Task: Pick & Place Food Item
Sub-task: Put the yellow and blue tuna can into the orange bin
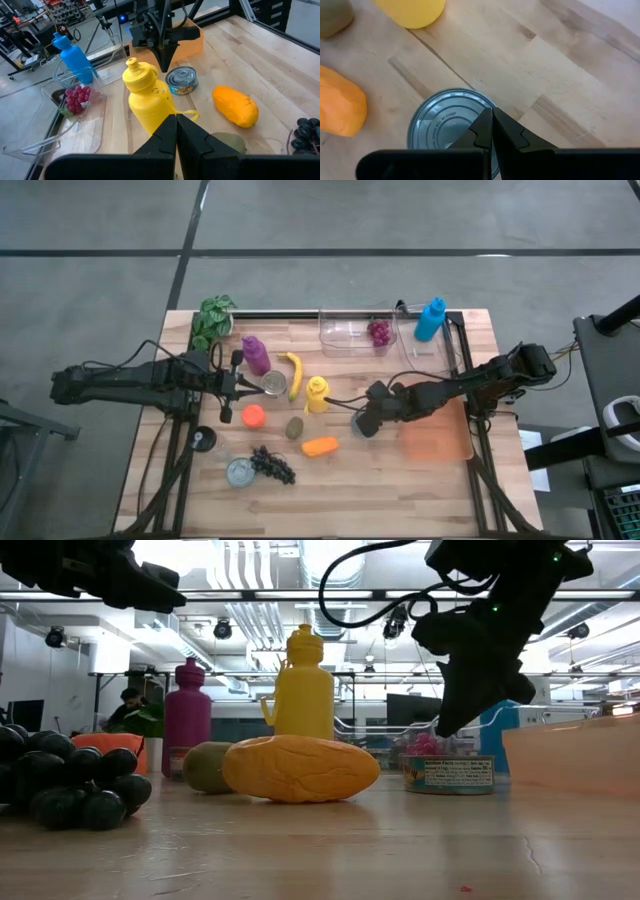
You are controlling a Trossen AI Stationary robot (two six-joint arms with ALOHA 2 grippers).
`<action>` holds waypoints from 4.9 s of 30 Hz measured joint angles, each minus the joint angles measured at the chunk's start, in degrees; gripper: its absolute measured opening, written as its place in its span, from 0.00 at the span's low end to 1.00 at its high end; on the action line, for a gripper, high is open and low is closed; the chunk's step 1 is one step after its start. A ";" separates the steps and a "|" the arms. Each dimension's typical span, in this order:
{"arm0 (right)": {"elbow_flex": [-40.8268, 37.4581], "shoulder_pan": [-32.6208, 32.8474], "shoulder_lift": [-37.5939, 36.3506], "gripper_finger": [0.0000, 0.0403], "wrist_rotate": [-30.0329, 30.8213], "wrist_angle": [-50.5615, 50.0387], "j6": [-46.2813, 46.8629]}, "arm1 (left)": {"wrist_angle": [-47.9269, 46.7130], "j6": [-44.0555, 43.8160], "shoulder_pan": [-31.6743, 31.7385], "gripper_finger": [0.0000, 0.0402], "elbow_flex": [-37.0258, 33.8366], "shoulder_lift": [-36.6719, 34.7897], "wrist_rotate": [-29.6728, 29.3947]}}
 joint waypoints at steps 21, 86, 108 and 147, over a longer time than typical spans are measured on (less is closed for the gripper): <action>-2.51 0.05 0.07 0.02 -0.63 -0.03 0.47 | -0.02 -0.04 0.00 0.03 0.00 0.00 0.00; -5.64 -1.51 2.27 0.02 -1.51 0.30 5.98 | -0.27 -0.04 -0.01 0.03 0.00 0.02 0.00; -6.75 -1.51 2.38 0.02 -1.51 0.28 7.67 | -0.29 -0.20 -0.02 0.03 0.00 0.02 0.00; -7.68 -1.51 2.07 0.02 -4.55 -0.20 9.13 | -0.31 -0.04 0.00 0.03 0.00 0.02 -0.01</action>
